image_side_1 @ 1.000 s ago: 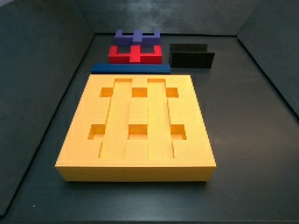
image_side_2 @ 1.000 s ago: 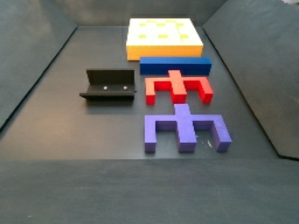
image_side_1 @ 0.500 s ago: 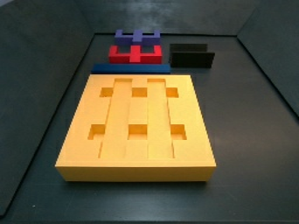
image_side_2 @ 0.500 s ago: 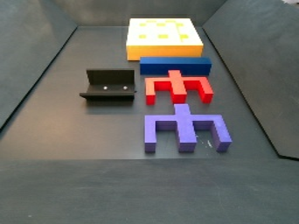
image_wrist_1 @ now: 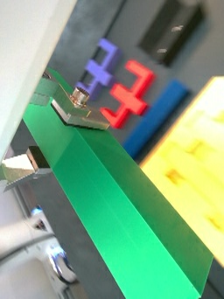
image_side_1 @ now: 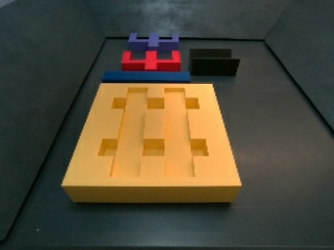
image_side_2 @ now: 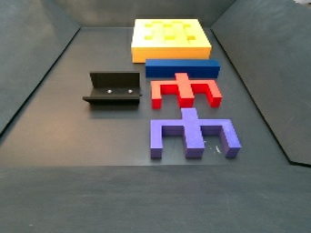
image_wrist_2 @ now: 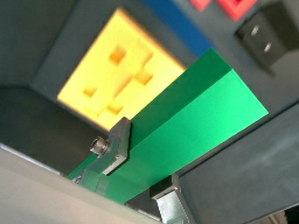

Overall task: Pick up the green object. Move up. Move to above the board. Insert the green object.
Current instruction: Move to above the board, then insert the green object.

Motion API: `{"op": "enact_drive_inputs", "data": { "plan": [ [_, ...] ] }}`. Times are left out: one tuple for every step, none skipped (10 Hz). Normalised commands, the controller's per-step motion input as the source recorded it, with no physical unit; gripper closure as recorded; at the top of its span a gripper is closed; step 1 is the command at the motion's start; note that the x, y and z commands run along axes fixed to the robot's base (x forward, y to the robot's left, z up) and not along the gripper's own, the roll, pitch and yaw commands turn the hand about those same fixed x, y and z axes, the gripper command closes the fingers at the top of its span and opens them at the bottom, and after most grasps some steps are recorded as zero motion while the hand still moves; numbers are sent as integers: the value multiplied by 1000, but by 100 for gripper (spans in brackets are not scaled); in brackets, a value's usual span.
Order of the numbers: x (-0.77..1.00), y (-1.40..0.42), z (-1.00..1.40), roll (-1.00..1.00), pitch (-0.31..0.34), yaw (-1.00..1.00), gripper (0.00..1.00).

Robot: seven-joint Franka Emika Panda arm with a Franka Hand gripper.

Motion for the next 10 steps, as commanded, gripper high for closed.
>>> {"op": "enact_drive_inputs", "data": {
  "plan": [
    [538,-812,116,70,159,9,100],
    [327,-404,59,97,176,10,100],
    [-26,0,0,0,0,0,100],
    [0,0,-897,7,-123,0,100],
    [-129,0,-1000,29,-21,6,100],
    [-174,11,-1000,26,-19,83,100],
    [-194,0,-1000,26,-14,174,100],
    [-203,0,-1000,23,-11,169,100],
    [-229,71,-1000,11,0,63,100],
    [-186,0,-1000,7,0,91,100]
  ]
}}
